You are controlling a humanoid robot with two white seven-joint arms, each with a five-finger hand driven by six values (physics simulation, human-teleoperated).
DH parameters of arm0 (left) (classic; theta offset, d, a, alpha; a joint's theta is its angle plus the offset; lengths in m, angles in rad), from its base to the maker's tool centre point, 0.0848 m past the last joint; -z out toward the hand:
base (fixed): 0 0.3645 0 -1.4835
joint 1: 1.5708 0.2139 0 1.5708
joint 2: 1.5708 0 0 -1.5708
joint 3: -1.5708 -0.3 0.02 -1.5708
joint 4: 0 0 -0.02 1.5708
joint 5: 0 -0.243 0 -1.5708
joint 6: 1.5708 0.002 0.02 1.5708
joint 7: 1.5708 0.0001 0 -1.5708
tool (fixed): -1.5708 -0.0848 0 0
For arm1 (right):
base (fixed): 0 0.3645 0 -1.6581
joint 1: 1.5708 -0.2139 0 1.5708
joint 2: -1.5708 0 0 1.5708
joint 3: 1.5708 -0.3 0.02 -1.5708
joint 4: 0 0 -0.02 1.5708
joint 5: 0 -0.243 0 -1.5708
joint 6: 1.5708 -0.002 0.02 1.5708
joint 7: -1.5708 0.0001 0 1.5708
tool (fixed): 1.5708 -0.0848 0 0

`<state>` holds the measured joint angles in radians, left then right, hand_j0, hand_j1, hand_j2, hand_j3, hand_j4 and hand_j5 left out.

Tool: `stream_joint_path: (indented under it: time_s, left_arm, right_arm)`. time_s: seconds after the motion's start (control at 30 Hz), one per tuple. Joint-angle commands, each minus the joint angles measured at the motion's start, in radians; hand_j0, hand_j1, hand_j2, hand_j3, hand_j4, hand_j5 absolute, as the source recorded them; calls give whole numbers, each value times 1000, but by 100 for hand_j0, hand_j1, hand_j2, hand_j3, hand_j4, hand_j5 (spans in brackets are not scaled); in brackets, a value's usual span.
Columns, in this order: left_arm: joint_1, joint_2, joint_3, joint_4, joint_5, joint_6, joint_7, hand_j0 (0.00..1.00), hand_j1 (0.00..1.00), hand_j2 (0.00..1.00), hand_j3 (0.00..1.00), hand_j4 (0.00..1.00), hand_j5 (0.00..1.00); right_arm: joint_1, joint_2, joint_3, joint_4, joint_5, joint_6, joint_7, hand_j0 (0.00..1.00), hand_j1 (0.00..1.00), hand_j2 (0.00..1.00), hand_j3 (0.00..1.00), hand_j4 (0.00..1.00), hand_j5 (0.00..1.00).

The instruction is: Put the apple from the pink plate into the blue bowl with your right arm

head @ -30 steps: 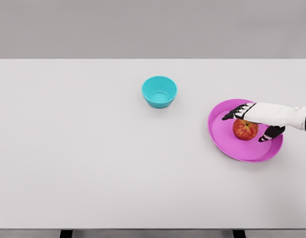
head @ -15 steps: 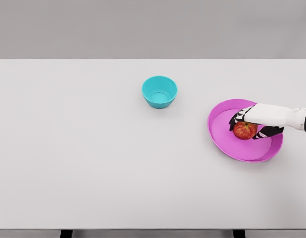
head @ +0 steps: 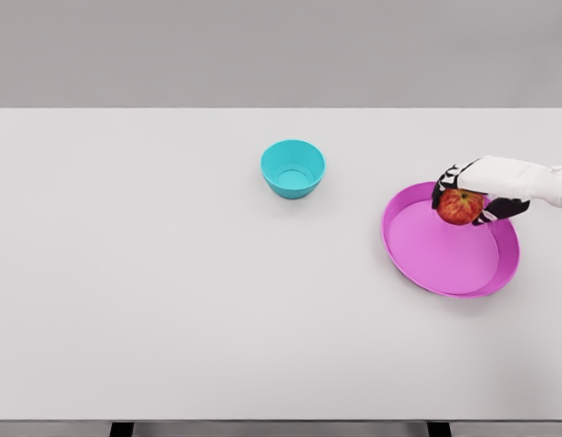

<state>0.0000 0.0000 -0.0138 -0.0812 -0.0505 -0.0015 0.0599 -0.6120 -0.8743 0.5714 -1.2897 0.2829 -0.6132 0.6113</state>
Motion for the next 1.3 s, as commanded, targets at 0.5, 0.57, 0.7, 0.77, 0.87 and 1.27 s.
stream_joint_path:
  time_s: [0.5, 0.57, 0.7, 0.77, 0.87, 1.27]
  left_arm:
    - [0, 0, 0, 0, 0, 0, 0, 100, 100, 100, 100, 100, 100]
    - [0, 0, 0, 0, 0, 0, -2, 100, 100, 100, 100, 100, 100]
    - [0, 0, 0, 0, 0, 0, 0, 100, 100, 100, 100, 100, 100]
    - [0, 0, 0, 0, 0, 0, 0, 100, 100, 100, 100, 100, 100]
    - [0, 0, 0, 0, 0, 0, 0, 100, 100, 100, 100, 100, 100]
    - [0, 0, 0, 0, 0, 0, 0, 100, 100, 100, 100, 100, 100]
  right_arm:
    - [-112, 155, -1, 32, -1, 2, 0, 52, 52, 52, 52, 52, 52]
    - [-126, 178, 1, 53, -1, 2, 0, 52, 52, 52, 52, 52, 52]
    - [-160, 229, 4, 125, -1, 2, 0, 52, 52, 52, 52, 52, 52]
    - [-173, 251, 4, 144, 1, 2, 0, 52, 52, 52, 52, 52, 52]
    - [-187, 278, 4, 173, 1, 2, 0, 49, 49, 49, 49, 49, 49]
    - [-218, 383, 1, 240, 18, 2, 0, 46, 46, 46, 46, 46, 46]
